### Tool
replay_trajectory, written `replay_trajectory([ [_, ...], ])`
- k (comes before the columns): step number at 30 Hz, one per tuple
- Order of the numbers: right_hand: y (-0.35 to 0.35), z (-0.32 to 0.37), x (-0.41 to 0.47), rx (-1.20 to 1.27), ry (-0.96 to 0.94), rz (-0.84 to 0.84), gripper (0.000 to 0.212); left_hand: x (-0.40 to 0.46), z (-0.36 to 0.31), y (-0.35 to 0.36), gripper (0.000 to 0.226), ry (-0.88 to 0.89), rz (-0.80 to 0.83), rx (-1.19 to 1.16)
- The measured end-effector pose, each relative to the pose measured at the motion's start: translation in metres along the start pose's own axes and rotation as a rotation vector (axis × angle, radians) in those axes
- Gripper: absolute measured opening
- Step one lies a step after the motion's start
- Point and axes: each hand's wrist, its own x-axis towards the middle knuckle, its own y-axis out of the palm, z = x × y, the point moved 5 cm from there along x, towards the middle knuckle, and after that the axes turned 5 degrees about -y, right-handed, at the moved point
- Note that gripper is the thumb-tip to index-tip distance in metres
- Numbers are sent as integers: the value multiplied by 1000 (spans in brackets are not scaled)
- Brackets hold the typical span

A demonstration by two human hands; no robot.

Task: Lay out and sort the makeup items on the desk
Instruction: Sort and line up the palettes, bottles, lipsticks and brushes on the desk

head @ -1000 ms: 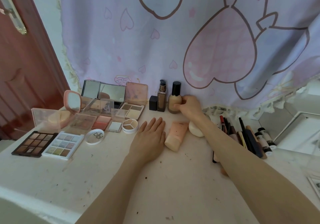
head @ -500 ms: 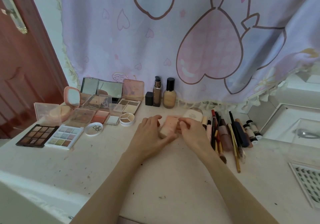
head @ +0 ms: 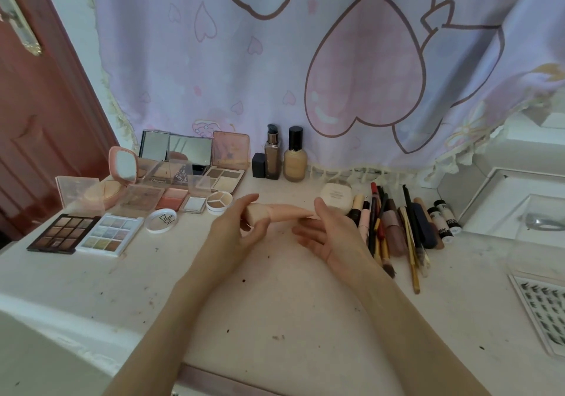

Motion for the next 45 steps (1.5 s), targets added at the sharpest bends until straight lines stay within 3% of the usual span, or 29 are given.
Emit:
replay_trajectory([
  [4,6,-1,-6,209,183,104,37,-2,-15,-20,32,60,120,-47],
  [7,10,-1,-11,302,266,246,30,-1,-26,-25,24,99,169,-31],
  [11,14,-2,-15,230,209,331,26,2,-36,-26,18,158,82,82],
  [15,18,1,-16,104,64,327,20,3,-36,-26,37,30,-74,83],
  [17,16,2,-15,113,40,297,18,6,-30,-27,38,-29,-51,45],
  [20,9,4,-10,105,29,238,19,2,-27,-27,23,78,157,-154],
  [23,4,3,-7,81,46,201,21,-4,-26,-23,38,233,321,-36],
  [25,4,1,-7,65,57,207,21,0,-21,-25,39,198,281,66],
  [29,10,-2,-10,53,82,258,21,11,-17,-33,14,143,164,104],
  [35,7,0,-8,105,89,242,20,1,-29,-35,42,251,250,-62],
  [40,10,-1,-9,77,54,251,16,8,-15,-35,7,100,180,61],
  [45,9,0,-8,37,20,239,13,6,-17,-37,41,125,198,-141],
])
